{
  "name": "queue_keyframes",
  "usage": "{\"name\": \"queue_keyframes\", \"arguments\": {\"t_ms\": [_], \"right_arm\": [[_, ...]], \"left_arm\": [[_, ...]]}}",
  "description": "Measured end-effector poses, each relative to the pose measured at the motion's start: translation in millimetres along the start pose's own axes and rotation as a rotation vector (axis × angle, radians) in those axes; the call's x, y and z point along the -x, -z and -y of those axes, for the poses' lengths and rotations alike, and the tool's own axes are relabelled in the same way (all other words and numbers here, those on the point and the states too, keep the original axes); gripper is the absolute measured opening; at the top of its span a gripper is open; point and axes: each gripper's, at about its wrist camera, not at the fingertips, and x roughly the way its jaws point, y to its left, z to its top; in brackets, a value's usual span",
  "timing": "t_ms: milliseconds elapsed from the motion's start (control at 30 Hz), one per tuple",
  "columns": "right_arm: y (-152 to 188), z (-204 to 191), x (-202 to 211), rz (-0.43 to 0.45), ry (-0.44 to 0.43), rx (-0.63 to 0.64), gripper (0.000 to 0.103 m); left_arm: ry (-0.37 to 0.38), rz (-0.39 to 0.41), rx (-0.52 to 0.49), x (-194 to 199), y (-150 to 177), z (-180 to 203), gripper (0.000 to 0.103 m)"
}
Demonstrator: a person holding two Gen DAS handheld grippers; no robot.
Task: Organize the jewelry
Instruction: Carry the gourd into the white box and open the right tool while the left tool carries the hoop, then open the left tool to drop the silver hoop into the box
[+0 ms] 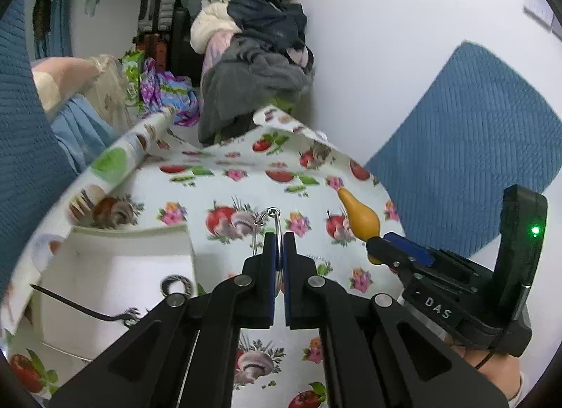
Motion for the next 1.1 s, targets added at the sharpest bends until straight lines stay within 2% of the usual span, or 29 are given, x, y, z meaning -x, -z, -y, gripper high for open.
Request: {"name": "queue_keyframes", "arguments": {"t_ms": [200,433,700,1100], "right_arm": [[-25,-36,15,0.063,-0.034,0.037,0.024],[-35,-83,1,0.062,-0.083,0.074,0.024],[-14,-124,-39,-0.002,-0.095,0.074,0.024],[37,-160,-103,-0.162,-0.06,0.095,0.019]], "left_arm": [[-0.029,0.041,-0.004,26,-16,-21,0.003],[-0.075,0.061,0.018,45,-19,-62,0.003],[-0.14,0.017,0.083,39,3,-122,0.003],[-0.151,-0.112,0.149,-5,55,-187,0.003]]}}
